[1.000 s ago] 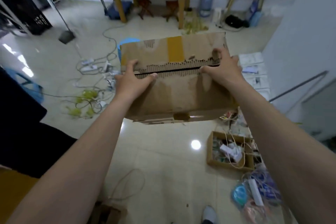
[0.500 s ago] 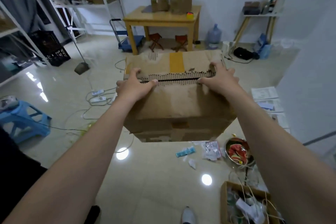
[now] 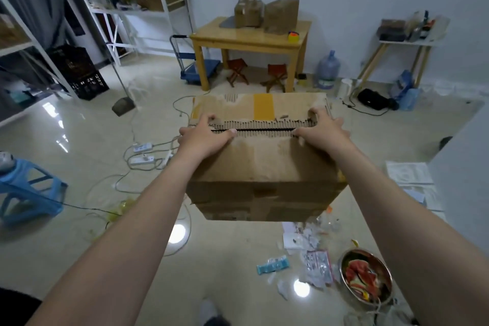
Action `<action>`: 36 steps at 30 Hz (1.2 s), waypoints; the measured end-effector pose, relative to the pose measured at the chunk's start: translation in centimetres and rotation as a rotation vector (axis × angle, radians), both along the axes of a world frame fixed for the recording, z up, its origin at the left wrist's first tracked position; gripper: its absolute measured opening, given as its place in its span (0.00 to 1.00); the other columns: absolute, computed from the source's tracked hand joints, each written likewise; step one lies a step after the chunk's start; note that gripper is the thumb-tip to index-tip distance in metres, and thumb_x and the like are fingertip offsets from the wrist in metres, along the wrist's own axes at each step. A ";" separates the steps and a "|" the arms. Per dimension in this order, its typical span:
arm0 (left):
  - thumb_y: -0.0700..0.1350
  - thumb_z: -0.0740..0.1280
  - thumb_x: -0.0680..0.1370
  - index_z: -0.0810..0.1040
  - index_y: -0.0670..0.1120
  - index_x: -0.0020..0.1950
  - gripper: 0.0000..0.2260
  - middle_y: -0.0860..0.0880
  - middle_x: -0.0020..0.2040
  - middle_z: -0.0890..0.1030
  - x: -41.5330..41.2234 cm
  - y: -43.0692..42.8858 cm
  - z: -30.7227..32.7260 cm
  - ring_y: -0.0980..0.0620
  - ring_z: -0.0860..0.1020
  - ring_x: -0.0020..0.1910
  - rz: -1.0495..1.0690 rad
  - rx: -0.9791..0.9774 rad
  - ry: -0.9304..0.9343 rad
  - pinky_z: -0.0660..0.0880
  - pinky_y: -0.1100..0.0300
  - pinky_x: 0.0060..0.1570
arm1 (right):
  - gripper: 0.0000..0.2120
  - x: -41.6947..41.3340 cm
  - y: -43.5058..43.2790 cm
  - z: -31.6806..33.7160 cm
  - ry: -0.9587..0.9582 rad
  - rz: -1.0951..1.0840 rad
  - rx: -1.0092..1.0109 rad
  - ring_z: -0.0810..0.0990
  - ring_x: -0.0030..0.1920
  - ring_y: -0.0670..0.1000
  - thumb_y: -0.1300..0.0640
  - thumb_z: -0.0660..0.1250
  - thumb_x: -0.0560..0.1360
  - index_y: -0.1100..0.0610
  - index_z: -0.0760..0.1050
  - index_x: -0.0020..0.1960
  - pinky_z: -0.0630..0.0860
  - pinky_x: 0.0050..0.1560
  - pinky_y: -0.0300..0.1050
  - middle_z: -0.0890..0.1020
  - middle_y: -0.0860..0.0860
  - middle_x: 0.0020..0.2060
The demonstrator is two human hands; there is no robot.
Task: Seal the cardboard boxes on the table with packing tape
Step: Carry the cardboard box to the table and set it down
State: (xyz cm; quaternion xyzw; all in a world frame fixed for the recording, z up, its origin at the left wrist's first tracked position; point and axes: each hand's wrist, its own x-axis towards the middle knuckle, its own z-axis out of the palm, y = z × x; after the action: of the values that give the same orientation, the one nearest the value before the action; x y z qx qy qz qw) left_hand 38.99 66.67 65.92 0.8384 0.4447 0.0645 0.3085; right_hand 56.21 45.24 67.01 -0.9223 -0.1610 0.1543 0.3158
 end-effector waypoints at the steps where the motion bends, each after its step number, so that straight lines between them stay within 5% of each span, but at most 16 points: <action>1: 0.72 0.67 0.73 0.60 0.63 0.78 0.37 0.37 0.75 0.62 1.4 1.7 -0.1 0.33 0.66 0.72 -0.010 -0.003 0.001 0.68 0.42 0.69 | 0.39 1.4 1.7 -0.2 -0.004 -0.005 -0.008 0.61 0.72 0.69 0.38 0.71 0.74 0.41 0.56 0.79 0.65 0.69 0.62 0.59 0.60 0.74; 18: 0.75 0.66 0.70 0.61 0.63 0.78 0.39 0.36 0.74 0.64 26.5 33.3 -1.1 0.33 0.65 0.72 -0.158 0.022 0.081 0.70 0.41 0.65 | 0.41 24.4 30.8 -2.1 0.083 -0.092 -0.067 0.67 0.70 0.67 0.34 0.70 0.70 0.41 0.57 0.77 0.68 0.70 0.61 0.61 0.60 0.74; 30: 0.73 0.66 0.73 0.62 0.64 0.76 0.35 0.37 0.74 0.64 46.1 42.5 0.0 0.33 0.64 0.73 -0.197 0.024 -0.013 0.68 0.42 0.67 | 0.42 43.3 39.7 -1.4 -0.017 -0.141 -0.029 0.68 0.68 0.65 0.32 0.69 0.66 0.38 0.56 0.75 0.69 0.67 0.58 0.66 0.58 0.72; 36: 0.77 0.67 0.67 0.63 0.65 0.75 0.39 0.39 0.75 0.65 58.4 46.6 -4.0 0.36 0.63 0.75 -0.185 -0.006 0.027 0.69 0.42 0.66 | 0.38 56.2 43.9 -4.0 0.050 -0.085 0.014 0.66 0.71 0.62 0.41 0.71 0.74 0.43 0.58 0.78 0.68 0.67 0.53 0.63 0.59 0.74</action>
State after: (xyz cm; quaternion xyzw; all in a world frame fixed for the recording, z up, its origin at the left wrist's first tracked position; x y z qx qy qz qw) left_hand 97.42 113.26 61.90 0.8759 0.3694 0.0232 0.3096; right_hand 112.41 89.11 62.96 -0.9219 -0.1146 0.1627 0.3325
